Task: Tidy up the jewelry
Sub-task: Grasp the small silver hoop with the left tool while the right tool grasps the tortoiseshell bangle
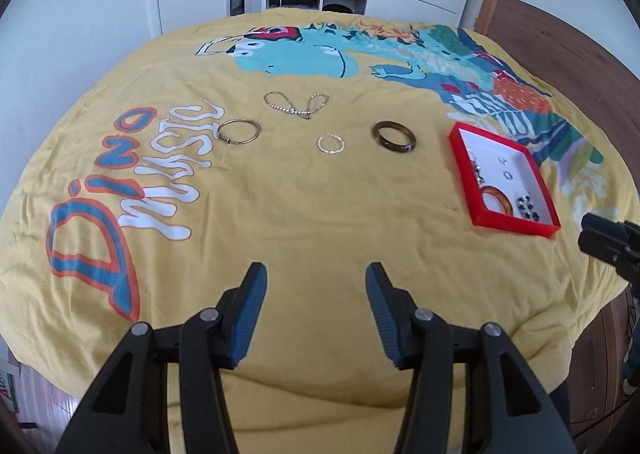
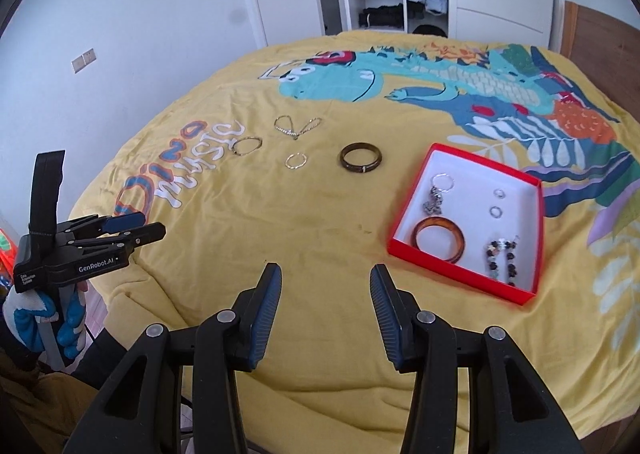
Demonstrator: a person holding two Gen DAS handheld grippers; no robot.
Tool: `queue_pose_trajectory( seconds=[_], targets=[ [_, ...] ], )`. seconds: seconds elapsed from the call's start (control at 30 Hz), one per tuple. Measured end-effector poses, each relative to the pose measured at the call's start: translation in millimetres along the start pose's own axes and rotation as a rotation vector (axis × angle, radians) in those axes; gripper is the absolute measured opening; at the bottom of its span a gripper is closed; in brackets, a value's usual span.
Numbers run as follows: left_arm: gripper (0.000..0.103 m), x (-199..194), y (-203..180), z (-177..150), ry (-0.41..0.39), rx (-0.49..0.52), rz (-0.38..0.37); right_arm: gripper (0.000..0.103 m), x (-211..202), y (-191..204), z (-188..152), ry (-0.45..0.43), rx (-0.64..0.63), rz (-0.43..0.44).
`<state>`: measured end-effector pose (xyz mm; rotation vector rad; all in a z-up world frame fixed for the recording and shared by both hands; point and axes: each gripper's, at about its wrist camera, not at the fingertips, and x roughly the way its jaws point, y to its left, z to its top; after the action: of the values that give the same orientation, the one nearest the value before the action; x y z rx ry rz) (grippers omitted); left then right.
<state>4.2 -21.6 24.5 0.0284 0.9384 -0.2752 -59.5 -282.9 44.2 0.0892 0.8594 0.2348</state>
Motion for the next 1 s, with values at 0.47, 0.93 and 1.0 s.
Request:
queue_pose_trajectory(
  seconds=[0.47,0.93,1.0],
  targets=[
    [0.048,133,4,104,0.054,-0.018,-0.067,0.046,138,-31,100,0.055,-0.012,0.008],
    [0.036,239,13,136,0.152,-0.058,-0.053,0.046,268,-78,159,0.174,0.061,-0.100],
    [0.035,245,11,136,0.151,-0.045,-0.047,0.046,278,-80,158,0.197,0.061,-0.114]
  ],
)
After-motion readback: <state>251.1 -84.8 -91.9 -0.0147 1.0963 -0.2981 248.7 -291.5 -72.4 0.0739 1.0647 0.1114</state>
